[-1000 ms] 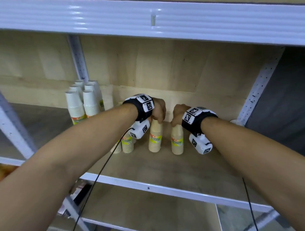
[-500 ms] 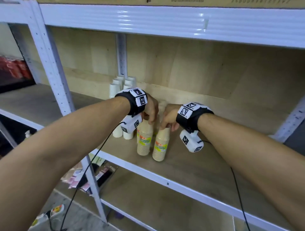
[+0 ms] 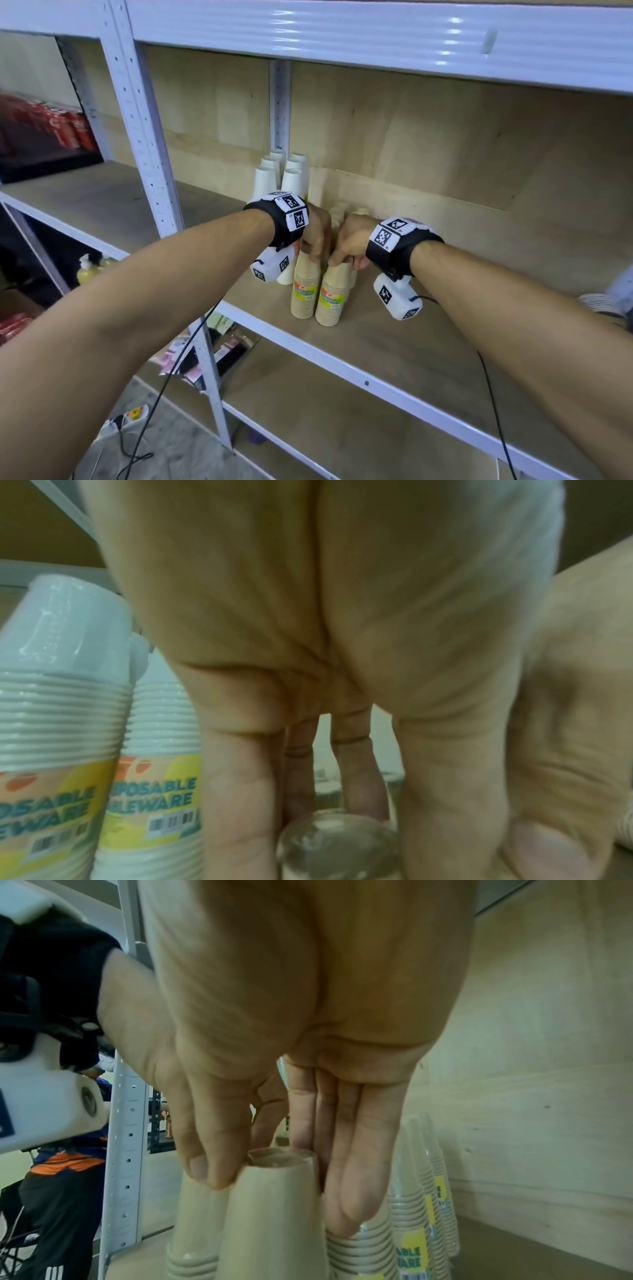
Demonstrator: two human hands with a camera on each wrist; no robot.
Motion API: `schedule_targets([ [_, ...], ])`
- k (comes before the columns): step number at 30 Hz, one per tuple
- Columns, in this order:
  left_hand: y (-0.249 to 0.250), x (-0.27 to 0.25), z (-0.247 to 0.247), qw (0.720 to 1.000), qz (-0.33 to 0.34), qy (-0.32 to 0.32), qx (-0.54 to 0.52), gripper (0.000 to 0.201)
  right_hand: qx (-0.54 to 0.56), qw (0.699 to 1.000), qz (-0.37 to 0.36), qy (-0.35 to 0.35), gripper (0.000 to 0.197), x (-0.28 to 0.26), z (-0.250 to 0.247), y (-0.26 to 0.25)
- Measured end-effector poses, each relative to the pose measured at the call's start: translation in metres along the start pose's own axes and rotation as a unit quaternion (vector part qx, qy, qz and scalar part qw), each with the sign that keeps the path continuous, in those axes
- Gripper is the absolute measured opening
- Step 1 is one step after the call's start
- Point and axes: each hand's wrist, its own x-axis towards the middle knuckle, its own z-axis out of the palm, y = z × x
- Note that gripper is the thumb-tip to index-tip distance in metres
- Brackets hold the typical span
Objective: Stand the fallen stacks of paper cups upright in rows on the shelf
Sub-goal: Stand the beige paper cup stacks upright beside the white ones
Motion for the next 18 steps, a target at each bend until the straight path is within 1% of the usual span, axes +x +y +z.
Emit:
schedule_targets([
  [7, -0.003, -0.002, -0.001, 1.0, -0.008, 0.012, -0.025, 0.031, 0.013, 1.0, -0.006, -0.009, 0.035, -0.009, -0.002, -0.003],
  [11, -0.002, -0.009, -0.01, 0.999, -0.002, 0.047, -0.022, 0.03, 0.044, 0.999, -0.007, -0.005, 0.041, -0.013, -0.004, 0.001],
  [14, 0.003, -0.012, -0.022, 0.997, 0.008, 0.077, -0.027, 0.028, 0.061, 0.998, -0.002, 0.013, 0.046, -0.019, -0.011, 0.007],
  [18, 0.018, -0.009, -0.039, 0.992, 0.034, 0.121, -0.031, 0.02, 0.054, 0.997, 0.025, 0.056, 0.043, -0.028, -0.028, 0.03],
])
